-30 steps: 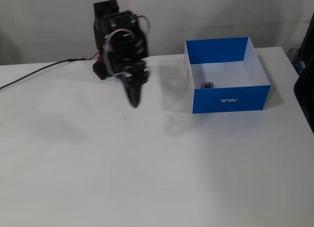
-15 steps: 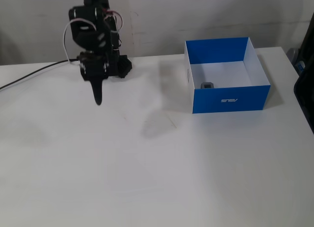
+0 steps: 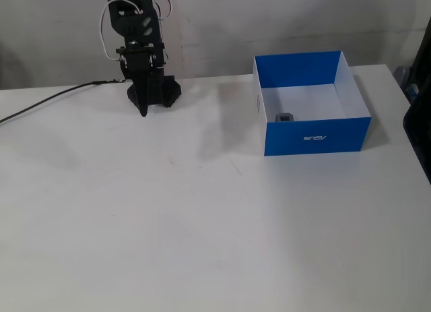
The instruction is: Grasp the gray block and put it in the box.
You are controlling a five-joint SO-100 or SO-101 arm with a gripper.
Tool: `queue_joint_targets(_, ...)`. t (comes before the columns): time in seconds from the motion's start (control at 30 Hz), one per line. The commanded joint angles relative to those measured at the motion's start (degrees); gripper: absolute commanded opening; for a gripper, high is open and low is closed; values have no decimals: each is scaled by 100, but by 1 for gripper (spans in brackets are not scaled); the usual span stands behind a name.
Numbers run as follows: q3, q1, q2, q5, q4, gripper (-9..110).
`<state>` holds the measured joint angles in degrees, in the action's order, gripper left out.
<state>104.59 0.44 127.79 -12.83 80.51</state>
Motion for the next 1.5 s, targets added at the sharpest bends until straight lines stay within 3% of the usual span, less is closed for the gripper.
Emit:
queue_joint_targets(0.0,1723,-88,1582,70,-976,0)
queue_joint_targets(0.2,4122,-255,3586,114,-1828,0)
queue_joint_targets(0.5,5950,-510,5854,132,-1837,0)
queue_joint_targets(1.47,7436,-958,6662,299,-1556,0)
